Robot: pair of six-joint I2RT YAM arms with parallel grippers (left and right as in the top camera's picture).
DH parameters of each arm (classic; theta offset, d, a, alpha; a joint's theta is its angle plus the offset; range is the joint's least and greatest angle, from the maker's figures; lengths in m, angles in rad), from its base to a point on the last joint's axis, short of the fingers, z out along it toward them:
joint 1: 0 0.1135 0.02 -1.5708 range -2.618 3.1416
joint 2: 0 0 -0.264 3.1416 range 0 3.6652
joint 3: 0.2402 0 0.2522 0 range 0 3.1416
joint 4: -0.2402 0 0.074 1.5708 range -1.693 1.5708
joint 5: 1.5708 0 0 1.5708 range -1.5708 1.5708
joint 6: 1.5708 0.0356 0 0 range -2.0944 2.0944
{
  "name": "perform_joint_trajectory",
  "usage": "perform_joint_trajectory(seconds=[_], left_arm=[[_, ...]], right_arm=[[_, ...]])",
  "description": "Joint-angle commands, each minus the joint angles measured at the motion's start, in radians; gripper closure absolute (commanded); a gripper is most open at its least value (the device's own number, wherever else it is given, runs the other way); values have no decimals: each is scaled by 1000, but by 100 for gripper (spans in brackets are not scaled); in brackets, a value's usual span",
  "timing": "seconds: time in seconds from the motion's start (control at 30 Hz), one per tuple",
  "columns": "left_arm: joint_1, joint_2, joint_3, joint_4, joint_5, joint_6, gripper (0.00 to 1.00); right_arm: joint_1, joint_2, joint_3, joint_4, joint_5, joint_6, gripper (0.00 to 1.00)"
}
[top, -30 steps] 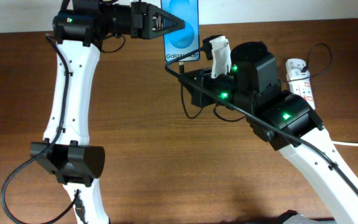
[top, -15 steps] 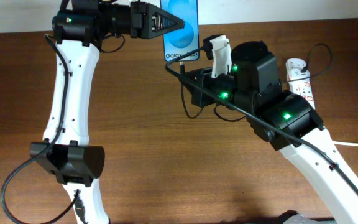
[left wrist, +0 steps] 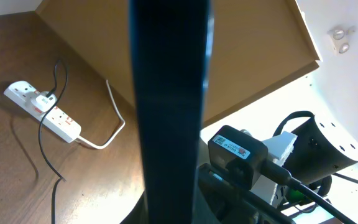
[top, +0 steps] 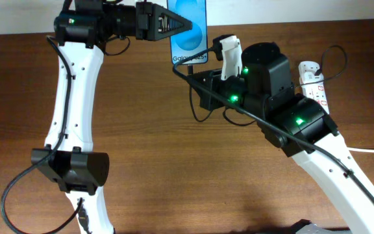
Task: Plug charger to phone and switch on socket
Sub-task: 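Push the USB-C plug up into the phone held by the left gripper, then lower the connected phone flat onto the table with both grippers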
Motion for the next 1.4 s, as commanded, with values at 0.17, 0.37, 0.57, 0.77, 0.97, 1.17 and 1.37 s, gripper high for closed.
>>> perform_joint_trajectory(seconds=[0.17, 0.37, 0.57, 0.77, 0.97, 1.17, 1.37], left_arm=[[-4, -8, 12, 1, 30, 20, 100], [-3, -8, 12, 1, -51, 20, 100], [5, 0, 11, -202, -556, 21, 100], [-11, 122, 11, -436, -715, 102, 100], [-11, 349, 11, -455, -704, 103, 100], [-22, 488, 10, -513, -699, 122, 99], [-26, 549, 10, -529, -720, 154, 99]], right_arm=[[-8, 2, 47, 59, 34, 0, 96], [-8, 2, 52, 27, 33, 1, 72], [-8, 2, 52, -156, 112, 5, 2], [-10, 2, 52, -280, 191, 5, 2], [-93, 3, 51, -411, 190, 4, 2], [-93, 5, 51, -425, 190, 0, 2], [-93, 5, 51, -428, 187, 0, 2]])
